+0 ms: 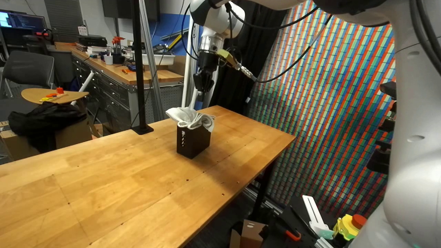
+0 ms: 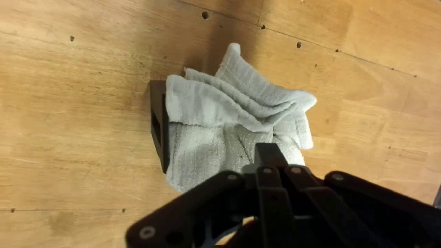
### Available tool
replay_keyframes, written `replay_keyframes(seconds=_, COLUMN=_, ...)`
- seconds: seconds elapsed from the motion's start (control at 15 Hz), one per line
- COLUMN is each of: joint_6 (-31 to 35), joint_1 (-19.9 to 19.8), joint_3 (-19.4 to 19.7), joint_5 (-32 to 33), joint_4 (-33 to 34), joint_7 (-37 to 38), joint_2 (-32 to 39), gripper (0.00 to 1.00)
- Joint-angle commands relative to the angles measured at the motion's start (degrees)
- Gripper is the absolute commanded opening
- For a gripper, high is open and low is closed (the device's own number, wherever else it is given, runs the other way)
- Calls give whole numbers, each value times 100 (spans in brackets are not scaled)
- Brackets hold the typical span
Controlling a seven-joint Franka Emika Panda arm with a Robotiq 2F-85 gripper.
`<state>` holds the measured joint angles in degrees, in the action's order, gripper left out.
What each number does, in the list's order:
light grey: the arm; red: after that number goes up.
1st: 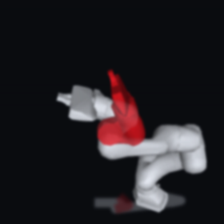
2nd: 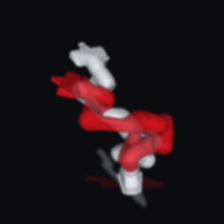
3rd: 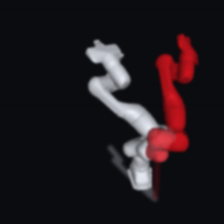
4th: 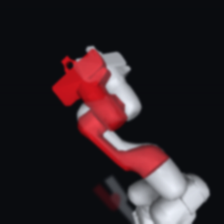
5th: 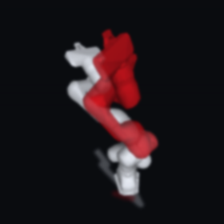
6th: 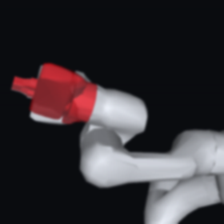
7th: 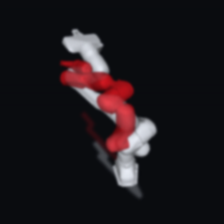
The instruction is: Pick up the cloth and put it in the box
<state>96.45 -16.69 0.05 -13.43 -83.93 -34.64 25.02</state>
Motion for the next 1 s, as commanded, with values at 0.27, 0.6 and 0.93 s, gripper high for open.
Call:
replay_keyframes(seconds=0.27, joint_6=730, joint_1=111, joint_3=142, joint_5=-141, joint_4=-1498, joint_7=-8, joint_2=-1002, gripper=0)
replay_keyframes(seconds=0.6, joint_6=943, joint_1=178, joint_3=136, joint_5=-154, joint_4=-1915, joint_7=-29, joint_2=-1095, gripper=0)
replay_keyframes(seconds=0.93, joint_6=1002, joint_1=247, joint_3=127, joint_5=-124, joint_4=-2000, joint_7=-47, joint_2=-1032, gripper=0)
